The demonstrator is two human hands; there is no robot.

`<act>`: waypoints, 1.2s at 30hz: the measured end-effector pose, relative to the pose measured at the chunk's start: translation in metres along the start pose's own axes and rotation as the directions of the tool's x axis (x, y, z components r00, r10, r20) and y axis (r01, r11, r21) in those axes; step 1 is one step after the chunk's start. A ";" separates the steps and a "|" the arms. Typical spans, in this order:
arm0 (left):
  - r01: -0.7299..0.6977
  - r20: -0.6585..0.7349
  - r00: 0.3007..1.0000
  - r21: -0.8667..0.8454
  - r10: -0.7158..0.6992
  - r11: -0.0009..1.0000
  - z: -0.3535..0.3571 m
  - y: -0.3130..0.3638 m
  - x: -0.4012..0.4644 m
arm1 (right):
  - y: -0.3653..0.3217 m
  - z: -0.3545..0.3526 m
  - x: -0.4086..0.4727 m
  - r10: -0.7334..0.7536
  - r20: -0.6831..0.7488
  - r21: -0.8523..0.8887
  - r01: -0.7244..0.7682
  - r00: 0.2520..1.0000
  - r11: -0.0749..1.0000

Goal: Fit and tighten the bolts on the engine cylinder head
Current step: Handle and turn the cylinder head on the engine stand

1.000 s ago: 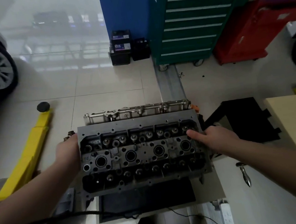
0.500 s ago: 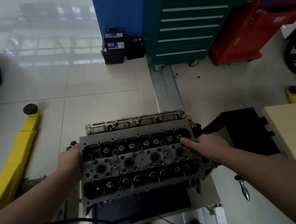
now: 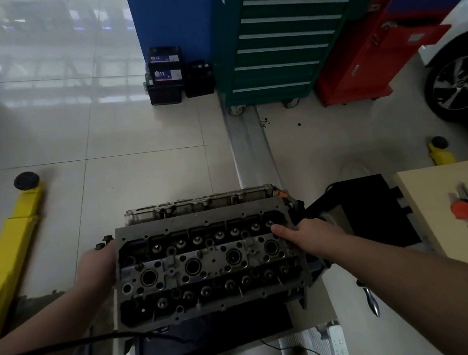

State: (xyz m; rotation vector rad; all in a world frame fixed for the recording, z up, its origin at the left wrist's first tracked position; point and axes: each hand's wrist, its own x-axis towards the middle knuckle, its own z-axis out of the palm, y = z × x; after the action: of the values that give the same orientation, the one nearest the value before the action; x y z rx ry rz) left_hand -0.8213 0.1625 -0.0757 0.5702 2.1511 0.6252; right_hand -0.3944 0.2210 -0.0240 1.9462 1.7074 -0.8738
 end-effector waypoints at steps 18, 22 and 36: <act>-0.261 0.180 0.907 -0.472 0.382 0.842 0.016 0.071 -0.146 | -0.001 0.006 -0.011 0.023 0.024 0.121 -0.026 0.999 0.992; 0.035 0.383 0.886 -0.619 0.263 0.784 0.080 0.080 -0.180 | 0.004 0.009 -0.009 0.013 -0.003 0.172 -0.012 1.000 0.985; -0.540 0.759 0.549 0.004 0.349 0.842 0.177 0.082 -0.224 | 0.050 0.020 -0.085 -0.480 -0.483 0.504 0.680 0.733 0.532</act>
State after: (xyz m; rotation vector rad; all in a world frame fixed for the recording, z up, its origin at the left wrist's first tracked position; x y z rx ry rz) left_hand -0.5363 0.1382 0.0045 1.2995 1.2810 0.2928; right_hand -0.3539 0.1375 0.0146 1.9472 2.5953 -1.7127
